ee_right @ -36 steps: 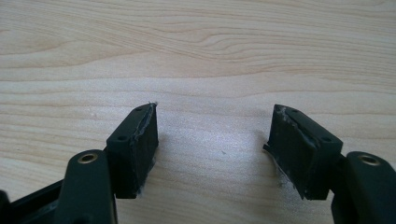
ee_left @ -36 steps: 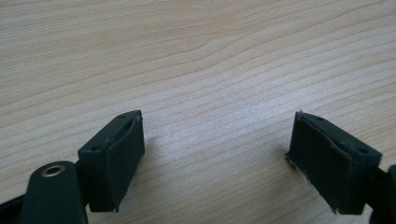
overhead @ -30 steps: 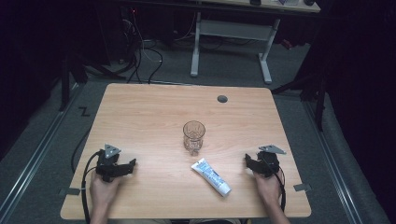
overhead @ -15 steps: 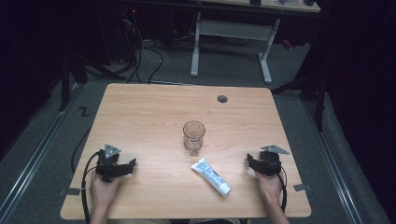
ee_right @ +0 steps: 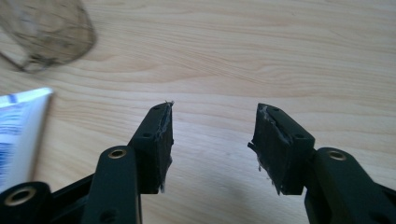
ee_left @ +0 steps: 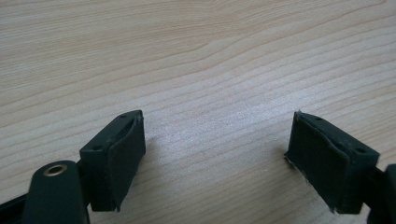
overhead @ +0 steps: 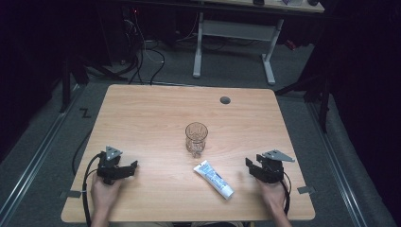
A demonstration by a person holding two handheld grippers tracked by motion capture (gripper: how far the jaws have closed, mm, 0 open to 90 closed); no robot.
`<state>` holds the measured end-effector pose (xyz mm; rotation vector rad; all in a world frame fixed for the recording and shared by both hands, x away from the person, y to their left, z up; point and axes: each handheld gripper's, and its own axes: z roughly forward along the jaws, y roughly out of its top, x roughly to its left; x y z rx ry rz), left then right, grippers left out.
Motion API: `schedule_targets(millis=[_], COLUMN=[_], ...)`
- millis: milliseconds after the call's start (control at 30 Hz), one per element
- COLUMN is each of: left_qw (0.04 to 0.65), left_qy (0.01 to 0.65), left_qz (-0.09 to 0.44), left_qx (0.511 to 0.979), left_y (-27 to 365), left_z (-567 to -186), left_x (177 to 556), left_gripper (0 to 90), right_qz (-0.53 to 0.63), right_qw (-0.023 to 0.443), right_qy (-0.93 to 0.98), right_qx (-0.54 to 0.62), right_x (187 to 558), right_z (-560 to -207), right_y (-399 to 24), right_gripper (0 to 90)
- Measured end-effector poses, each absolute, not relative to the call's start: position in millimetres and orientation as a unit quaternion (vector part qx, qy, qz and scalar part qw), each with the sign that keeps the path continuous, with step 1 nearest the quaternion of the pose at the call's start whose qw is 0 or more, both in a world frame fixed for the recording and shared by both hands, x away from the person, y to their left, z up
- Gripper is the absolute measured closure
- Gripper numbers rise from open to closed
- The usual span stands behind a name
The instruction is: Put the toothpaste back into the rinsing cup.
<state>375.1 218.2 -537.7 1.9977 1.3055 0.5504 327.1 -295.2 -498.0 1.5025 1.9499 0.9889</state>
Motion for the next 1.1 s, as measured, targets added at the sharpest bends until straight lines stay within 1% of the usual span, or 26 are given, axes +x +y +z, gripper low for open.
schedule_targets(millis=[233,267,367,400,533,667,867,1100], left_qw=[0.339,0.339,0.34,0.339,0.34,0.34,0.34,0.34], left_qy=[0.502,0.502,0.502,0.502,0.502,0.502,0.502,0.503], left_qz=[0.211,0.211,0.212,0.212,0.212,0.212,0.212,0.212], left_qx=[0.767,0.767,0.767,0.767,0.767,0.766,0.766,0.766], left_y=[218,218,218,218,218,218,218,218], left_z=[-538,-538,-538,-538,-538,-538,-538,-538], left_x=[375,375,375,375,375,375,375,375], left_gripper=[19.6,19.6,19.7,19.7,19.9,20.0,20.0,20.0], right_qz=[0.374,0.374,0.373,0.371,0.366,0.36,0.341,0.32], right_qw=[0.221,0.211,0.201,0.188,0.172,0.162,0.144,0.128], right_qy=[0.735,0.746,0.758,0.767,0.786,0.797,0.824,0.843], right_qx=[0.521,0.509,0.496,0.488,0.468,0.456,0.43,0.413], right_x=[323,322,322,322,322,322,326,332], right_z=[-485,-481,-479,-477,-473,-472,-471,-475], right_y=[-279,-271,-264,-257,-241,-231,-206,-186], right_gripper=[46.3,46.0,45.8,45.9,46.5,46.7,44.4,41.8])
